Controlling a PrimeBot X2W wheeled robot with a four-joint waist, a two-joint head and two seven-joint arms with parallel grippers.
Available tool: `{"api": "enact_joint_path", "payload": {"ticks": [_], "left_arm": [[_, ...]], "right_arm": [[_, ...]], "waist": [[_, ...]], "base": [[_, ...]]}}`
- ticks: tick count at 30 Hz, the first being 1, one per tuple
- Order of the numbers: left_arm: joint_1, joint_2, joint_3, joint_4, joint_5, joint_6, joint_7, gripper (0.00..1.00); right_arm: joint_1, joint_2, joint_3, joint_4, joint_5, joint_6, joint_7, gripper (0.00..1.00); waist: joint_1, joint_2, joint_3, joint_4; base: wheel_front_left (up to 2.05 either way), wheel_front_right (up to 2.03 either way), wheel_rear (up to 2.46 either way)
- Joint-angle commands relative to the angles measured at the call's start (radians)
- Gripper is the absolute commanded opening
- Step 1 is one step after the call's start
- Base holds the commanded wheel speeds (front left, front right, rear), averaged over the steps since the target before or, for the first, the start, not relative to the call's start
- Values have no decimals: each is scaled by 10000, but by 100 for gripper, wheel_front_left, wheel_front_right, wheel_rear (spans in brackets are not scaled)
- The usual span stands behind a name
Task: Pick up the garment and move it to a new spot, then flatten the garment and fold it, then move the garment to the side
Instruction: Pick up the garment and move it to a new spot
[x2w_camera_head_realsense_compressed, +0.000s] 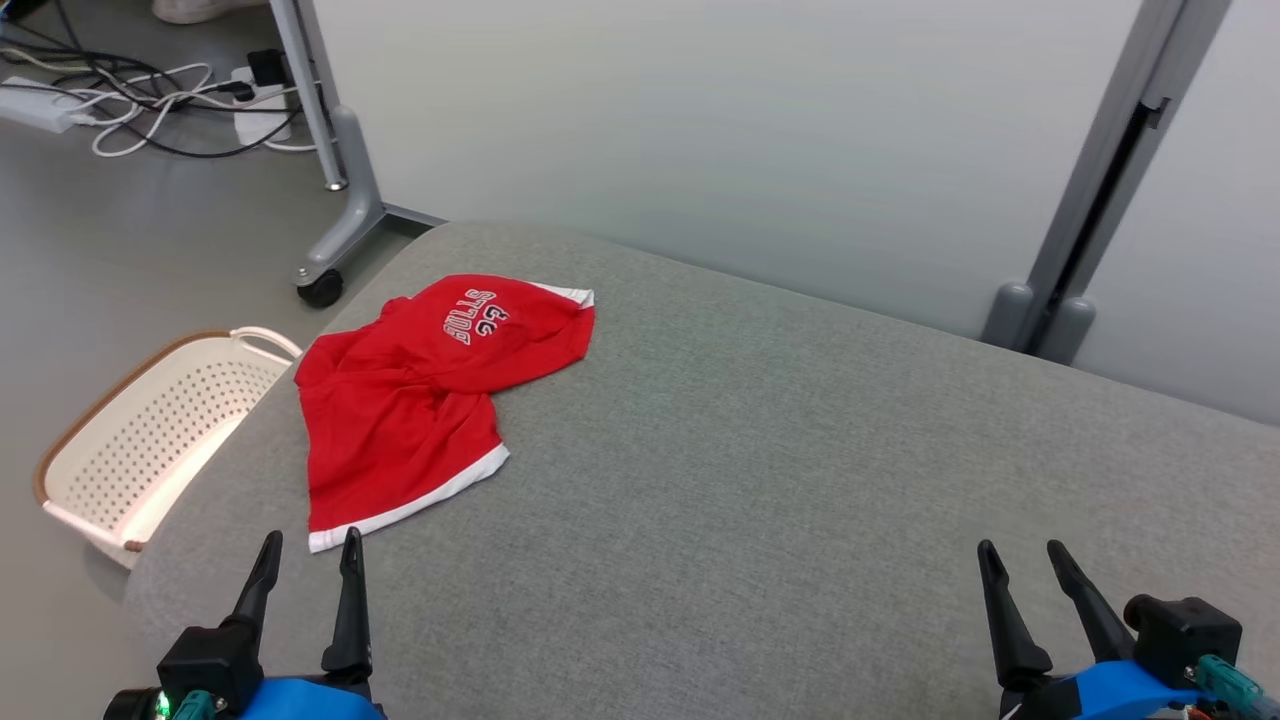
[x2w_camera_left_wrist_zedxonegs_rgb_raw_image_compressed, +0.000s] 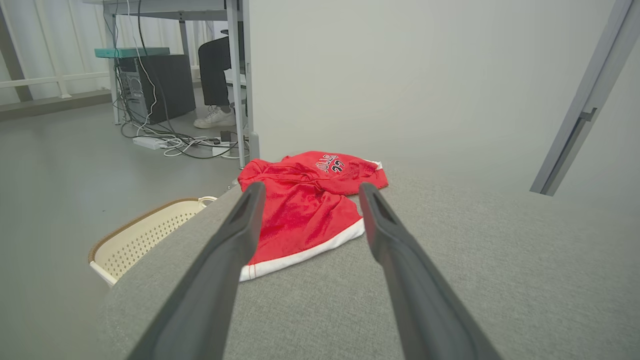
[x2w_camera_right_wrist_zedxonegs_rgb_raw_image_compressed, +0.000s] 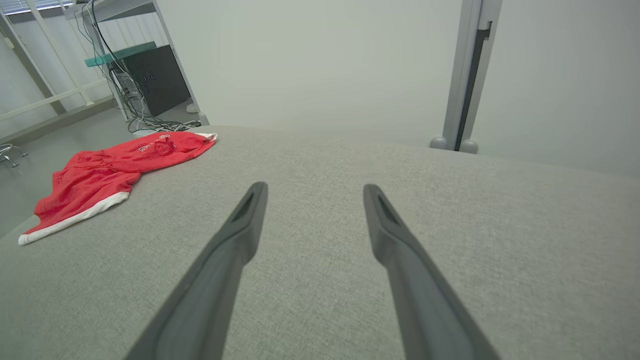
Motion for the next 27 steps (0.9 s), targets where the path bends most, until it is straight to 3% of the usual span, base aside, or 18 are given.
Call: {"api": "enact_joint_path", "payload": {"ticks": [1, 9, 16, 23, 24, 25, 27], "left_arm": [[61, 61, 6, -67, -18, 37, 38, 100], [222, 172, -10, -238, -101, 70, 123, 100], [193, 141, -102, -354, -162, 114, 164, 100], [-764, 282, -312, -873, -162, -121, 594, 100], [-1004, 349, -310, -928, -197, -179, 715, 90], [-1266, 411, -309, -973, -217, -202, 870, 100], [-1845, 554, -312, -1030, -276, -294, 1267, 100]], "right_arm": [[-73, 6, 7, 44, -20, 5, -76, 100], [-184, 16, 172, 174, 67, 5, -148, 100], [-140, 20, 174, 197, 9, 5, -121, 100], [-23, 22, 177, 94, -36, 5, -17, 100], [-31, 21, 210, 62, -23, 5, 3, 100], [-45, 20, 229, 22, -22, 5, 25, 100], [-130, 20, 274, -65, -24, 5, 94, 100]], "waist": [[0, -1, 129, 244], [0, -1, 90, 816], [0, -1, 111, 818], [0, -1, 199, 619], [0, -1, 234, 571], [0, -1, 273, 523], [0, -1, 414, 374]], "base": [[0, 0, 0], [0, 0, 0], [0, 0, 0], [0, 0, 0], [0, 0, 0], [0, 0, 0], [0, 0, 0]]}}
